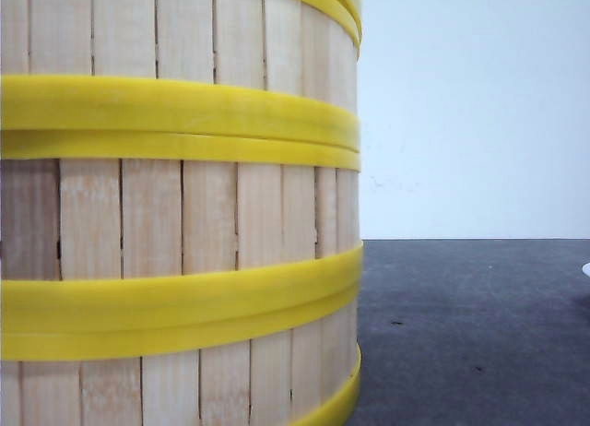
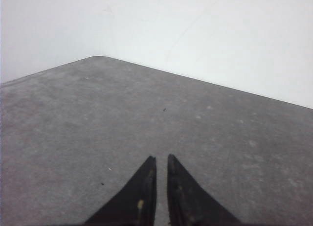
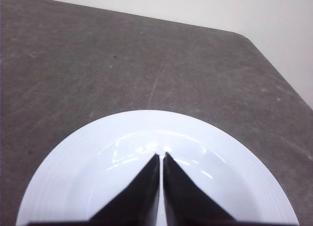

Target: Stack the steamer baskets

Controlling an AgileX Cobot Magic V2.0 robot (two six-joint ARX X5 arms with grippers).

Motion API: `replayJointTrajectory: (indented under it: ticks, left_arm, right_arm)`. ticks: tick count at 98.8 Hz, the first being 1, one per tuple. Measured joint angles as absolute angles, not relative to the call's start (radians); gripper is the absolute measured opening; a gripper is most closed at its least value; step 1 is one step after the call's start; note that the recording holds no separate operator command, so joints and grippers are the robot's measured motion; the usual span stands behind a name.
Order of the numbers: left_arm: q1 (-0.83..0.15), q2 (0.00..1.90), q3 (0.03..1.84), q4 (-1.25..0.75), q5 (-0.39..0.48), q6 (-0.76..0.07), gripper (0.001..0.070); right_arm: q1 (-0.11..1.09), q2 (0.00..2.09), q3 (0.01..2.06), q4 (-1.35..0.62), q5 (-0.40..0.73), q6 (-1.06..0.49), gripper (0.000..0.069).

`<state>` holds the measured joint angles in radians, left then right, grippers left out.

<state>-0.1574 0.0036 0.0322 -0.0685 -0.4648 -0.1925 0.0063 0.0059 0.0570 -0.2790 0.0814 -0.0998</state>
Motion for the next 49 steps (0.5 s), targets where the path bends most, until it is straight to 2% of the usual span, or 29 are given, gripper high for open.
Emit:
replayJointTrajectory:
  ticks: [49]
  left_arm:
    - [-0.125,0.004,0.032,-0.070,-0.468,-0.193,0.0014]
  right_arm:
    - [0.006,0.006,0.057,-0.279,0.080,-0.100,0.0007]
